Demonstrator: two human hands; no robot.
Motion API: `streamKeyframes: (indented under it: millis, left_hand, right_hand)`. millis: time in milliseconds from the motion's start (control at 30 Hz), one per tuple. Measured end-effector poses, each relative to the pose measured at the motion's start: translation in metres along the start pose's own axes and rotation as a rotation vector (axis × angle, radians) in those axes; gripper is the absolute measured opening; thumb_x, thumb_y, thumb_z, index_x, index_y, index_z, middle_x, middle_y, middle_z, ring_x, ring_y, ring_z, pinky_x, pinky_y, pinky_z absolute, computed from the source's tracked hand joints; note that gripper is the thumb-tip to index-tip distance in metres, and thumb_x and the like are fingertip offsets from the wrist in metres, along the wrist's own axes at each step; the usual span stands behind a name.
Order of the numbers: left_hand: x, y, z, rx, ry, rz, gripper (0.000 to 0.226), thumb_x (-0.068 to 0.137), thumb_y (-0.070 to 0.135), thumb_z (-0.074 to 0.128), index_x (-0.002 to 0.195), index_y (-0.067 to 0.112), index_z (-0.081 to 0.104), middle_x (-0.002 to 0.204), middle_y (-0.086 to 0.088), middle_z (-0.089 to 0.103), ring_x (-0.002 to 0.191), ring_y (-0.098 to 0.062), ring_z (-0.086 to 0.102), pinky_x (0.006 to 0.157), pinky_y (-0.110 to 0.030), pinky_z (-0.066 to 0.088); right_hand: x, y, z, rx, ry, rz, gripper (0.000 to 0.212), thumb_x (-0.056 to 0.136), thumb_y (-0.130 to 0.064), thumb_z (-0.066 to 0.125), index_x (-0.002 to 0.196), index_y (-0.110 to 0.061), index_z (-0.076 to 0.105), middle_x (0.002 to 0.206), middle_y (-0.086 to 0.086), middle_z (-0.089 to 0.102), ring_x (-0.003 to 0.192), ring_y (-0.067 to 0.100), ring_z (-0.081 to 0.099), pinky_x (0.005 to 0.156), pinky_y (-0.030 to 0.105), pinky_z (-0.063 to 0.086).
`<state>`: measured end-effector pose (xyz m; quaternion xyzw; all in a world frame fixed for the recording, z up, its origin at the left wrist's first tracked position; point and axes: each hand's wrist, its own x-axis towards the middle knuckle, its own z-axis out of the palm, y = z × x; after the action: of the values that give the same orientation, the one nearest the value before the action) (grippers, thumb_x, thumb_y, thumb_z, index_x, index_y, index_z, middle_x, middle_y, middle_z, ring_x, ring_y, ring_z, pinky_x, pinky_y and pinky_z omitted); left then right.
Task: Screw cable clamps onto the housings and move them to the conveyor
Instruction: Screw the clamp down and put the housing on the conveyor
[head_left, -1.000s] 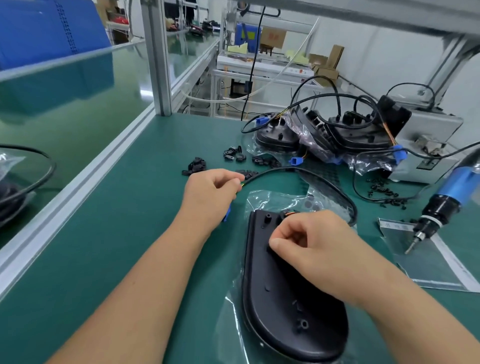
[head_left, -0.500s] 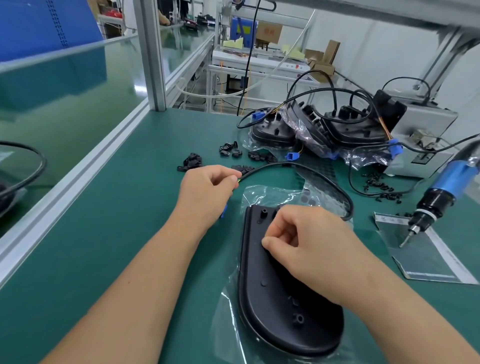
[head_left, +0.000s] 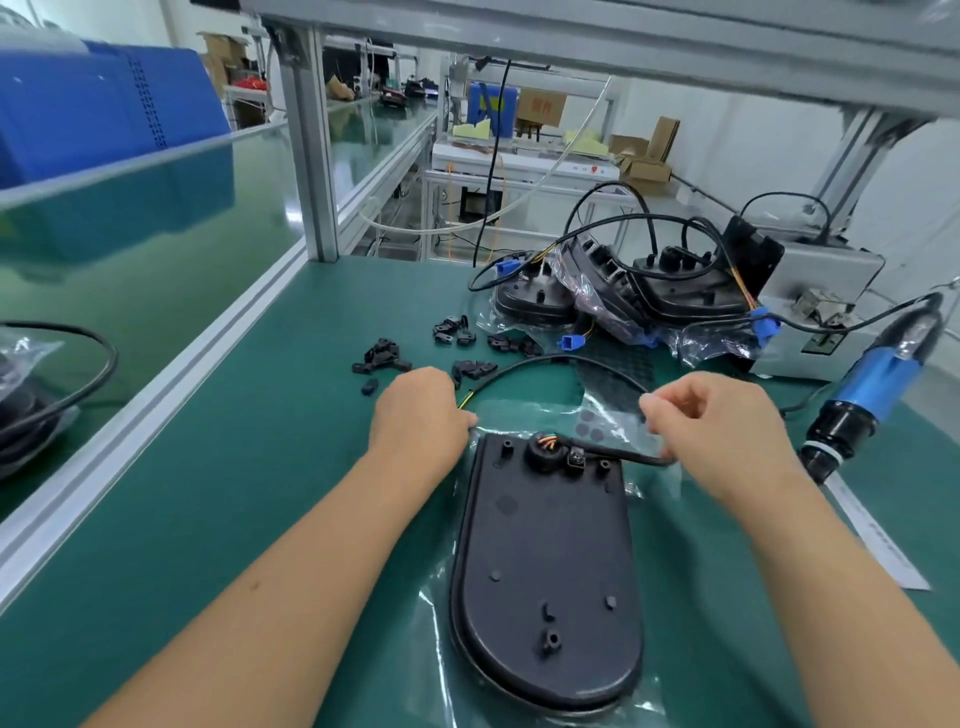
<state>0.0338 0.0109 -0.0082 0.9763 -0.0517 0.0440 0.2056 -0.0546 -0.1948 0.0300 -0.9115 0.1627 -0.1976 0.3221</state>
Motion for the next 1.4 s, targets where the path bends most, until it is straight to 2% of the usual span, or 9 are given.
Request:
streamKeyframes:
  millis: [167, 300, 367, 533, 767, 900, 1100, 1233, 1400]
  left_hand:
    - [0.002, -0.003, -0.026, -0.300, 0.155, 0.012, 0.014, 0.087, 0.012, 0.062, 0.074, 0.016, 0.068, 0.076, 0.002, 0.068, 0.069, -0.015, 0.060, 0.069, -0.026, 0.047]
    - [-0.009, -0.012, -0.055, -0.573, 0.395, 0.247, 0.026, 0.085, 0.011, 0.066, 0.073, 0.033, 0.060, 0.063, 0.018, 0.060, 0.061, 0.002, 0.053, 0.063, -0.009, 0.042]
    - [-0.014, -0.017, -0.062, -0.632, 0.441, 0.300, 0.030, 0.086, 0.009, 0.065, 0.073, 0.036, 0.059, 0.064, 0.021, 0.061, 0.061, 0.003, 0.055, 0.063, -0.007, 0.043]
    - [-0.016, -0.029, -0.072, -0.670, 0.478, 0.279, 0.034, 0.087, 0.004, 0.064, 0.074, 0.036, 0.059, 0.070, 0.008, 0.066, 0.068, -0.008, 0.064, 0.065, -0.006, 0.045]
    - [-0.019, -0.034, -0.082, -0.802, 0.483, 0.294, 0.035, 0.089, 0.006, 0.064, 0.077, 0.039, 0.063, 0.076, 0.004, 0.063, 0.069, -0.003, 0.068, 0.076, -0.018, 0.051]
    - [-0.020, -0.035, -0.095, -0.876, 0.487, 0.288, 0.034, 0.091, 0.008, 0.062, 0.076, 0.039, 0.065, 0.063, 0.009, 0.066, 0.061, -0.008, 0.064, 0.068, -0.017, 0.055]
    - [-0.026, -0.034, -0.106, -1.138, 0.459, 0.110, 0.018, 0.085, 0.015, 0.057, 0.071, 0.018, 0.068, 0.077, -0.013, 0.073, 0.071, -0.026, 0.068, 0.068, -0.028, 0.059]
    - [-0.021, -0.024, -0.102, -1.161, 0.271, -0.018, 0.018, 0.083, 0.021, 0.072, 0.084, 0.004, 0.066, 0.088, -0.019, 0.073, 0.067, -0.017, 0.067, 0.069, -0.026, 0.058]
    - [-0.038, 0.008, -0.072, -0.969, -0.126, 0.089, 0.025, 0.093, -0.006, 0.052, 0.104, 0.015, 0.058, 0.088, -0.007, 0.076, 0.064, -0.013, 0.069, 0.067, -0.024, 0.060]
  right_hand:
    - [0.014, 0.027, 0.002, 0.006, -0.018, 0.036, 0.014, 0.090, -0.022, 0.059, 0.100, -0.020, 0.069, 0.083, -0.002, 0.070, 0.079, 0.018, 0.066, 0.079, 0.030, 0.048]
    - [0.026, 0.032, -0.001, -0.068, 0.045, 0.029, 0.062, 0.093, -0.034, 0.058, 0.147, -0.014, 0.035, 0.138, 0.011, 0.052, 0.124, 0.028, 0.050, 0.099, 0.036, 0.037]
    - [0.036, 0.030, -0.006, -0.021, -0.055, 0.096, 0.073, 0.093, -0.041, 0.056, 0.151, -0.010, 0.023, 0.150, 0.012, 0.038, 0.116, 0.026, 0.054, 0.099, 0.040, 0.043]
    - [0.046, 0.026, -0.011, 0.245, -0.141, 0.091, 0.048, 0.097, -0.029, 0.053, 0.142, -0.013, 0.044, 0.116, 0.007, 0.064, 0.054, 0.012, 0.052, 0.044, 0.019, 0.043]
    - [0.052, 0.018, -0.001, 0.303, -0.210, 0.131, 0.049, 0.100, -0.028, 0.047, 0.144, -0.009, 0.036, 0.099, 0.000, 0.058, 0.064, 0.013, 0.054, 0.049, 0.023, 0.048]
    - [0.053, 0.015, 0.001, 0.473, -0.293, 0.202, 0.027, 0.099, -0.021, 0.050, 0.119, -0.007, 0.062, 0.087, 0.002, 0.065, 0.056, 0.010, 0.046, 0.047, 0.020, 0.045]
    - [0.020, 0.008, -0.040, 0.652, -0.160, -0.172, 0.019, 0.097, -0.014, 0.053, 0.099, -0.023, 0.069, 0.092, -0.001, 0.072, 0.061, 0.005, 0.057, 0.056, 0.020, 0.049]
    - [-0.031, 0.001, -0.069, 0.339, -0.361, -0.657, 0.020, 0.091, -0.030, 0.056, 0.100, -0.031, 0.074, 0.093, -0.014, 0.070, 0.075, 0.007, 0.064, 0.064, 0.018, 0.048]
    - [-0.059, 0.012, -0.044, 0.221, -0.392, -0.552, 0.013, 0.084, -0.022, 0.073, 0.088, -0.034, 0.069, 0.078, -0.011, 0.068, 0.069, 0.013, 0.061, 0.066, 0.028, 0.050]
